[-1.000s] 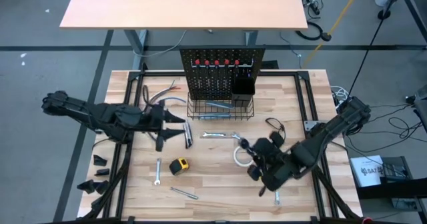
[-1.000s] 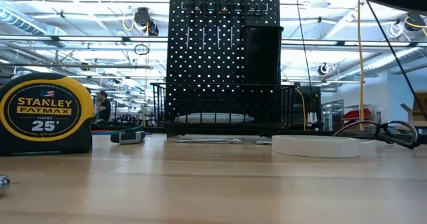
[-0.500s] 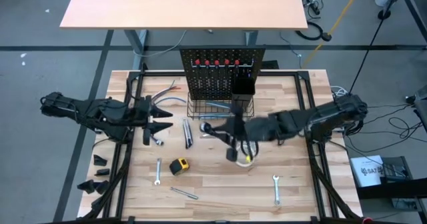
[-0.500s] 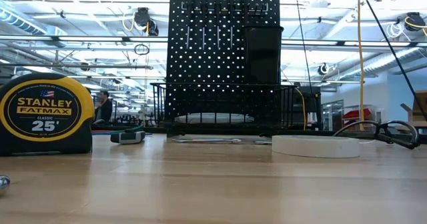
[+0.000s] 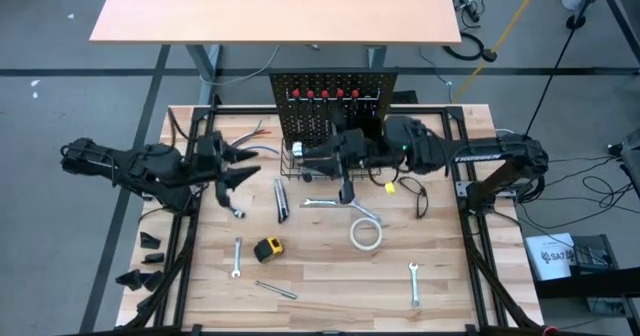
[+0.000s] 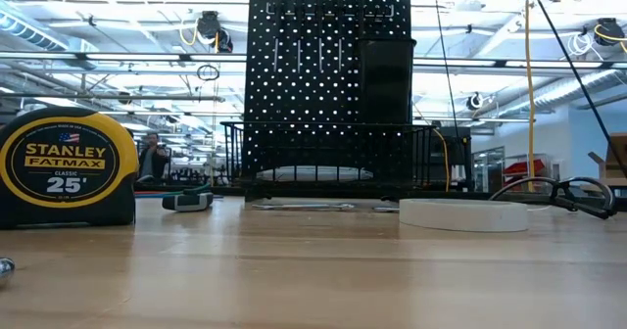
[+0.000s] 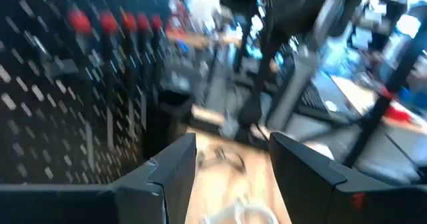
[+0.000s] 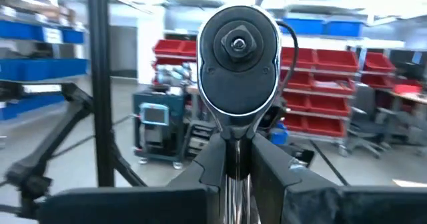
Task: Hang tools onto peg board
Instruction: Put the ratchet wrench into the pegboard bin
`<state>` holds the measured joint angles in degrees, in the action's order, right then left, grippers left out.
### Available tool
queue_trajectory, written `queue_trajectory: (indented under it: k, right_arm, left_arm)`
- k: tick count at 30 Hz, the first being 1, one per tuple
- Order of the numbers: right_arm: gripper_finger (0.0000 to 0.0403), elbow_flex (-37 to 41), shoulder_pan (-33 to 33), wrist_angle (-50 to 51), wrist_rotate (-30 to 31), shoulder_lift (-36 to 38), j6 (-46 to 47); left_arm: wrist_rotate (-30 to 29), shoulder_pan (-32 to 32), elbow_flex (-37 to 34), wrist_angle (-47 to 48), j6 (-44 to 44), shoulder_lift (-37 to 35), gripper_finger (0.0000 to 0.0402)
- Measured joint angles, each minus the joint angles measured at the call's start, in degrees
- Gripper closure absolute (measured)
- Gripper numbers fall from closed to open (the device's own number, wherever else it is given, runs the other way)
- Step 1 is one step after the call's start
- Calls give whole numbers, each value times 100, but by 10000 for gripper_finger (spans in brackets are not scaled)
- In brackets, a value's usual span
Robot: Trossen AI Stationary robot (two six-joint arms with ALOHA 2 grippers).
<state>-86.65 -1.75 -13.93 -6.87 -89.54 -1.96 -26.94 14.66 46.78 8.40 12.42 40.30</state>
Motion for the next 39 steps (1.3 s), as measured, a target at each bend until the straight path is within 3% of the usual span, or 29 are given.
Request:
queue_trajectory:
  k: [6,11,16,23,29,39]
  right_arm:
    - [365,0,389,-91,-917,0,136]
    - [365,0,487,-92,-999,1,118]
    - [365,0,484,-204,-928,13,145]
    - [365,0,366,-221,-292,15,226]
    - [365,0,192,-219,-226,15,231]
    - [365,0,165,-210,-178,15,225]
  left_arm:
    - [-361,0,0,-1504,-783,655,208]
    - [-271,0,-2,-2432,-1031,1147,208]
    - [179,0,-2,-3089,-1171,1437,208]
    - [420,0,275,-3107,-1433,1809,208]
    - [306,-65,784,-2533,-1670,2073,208]
    - [729,-279,1518,-1836,-1603,2464,208]
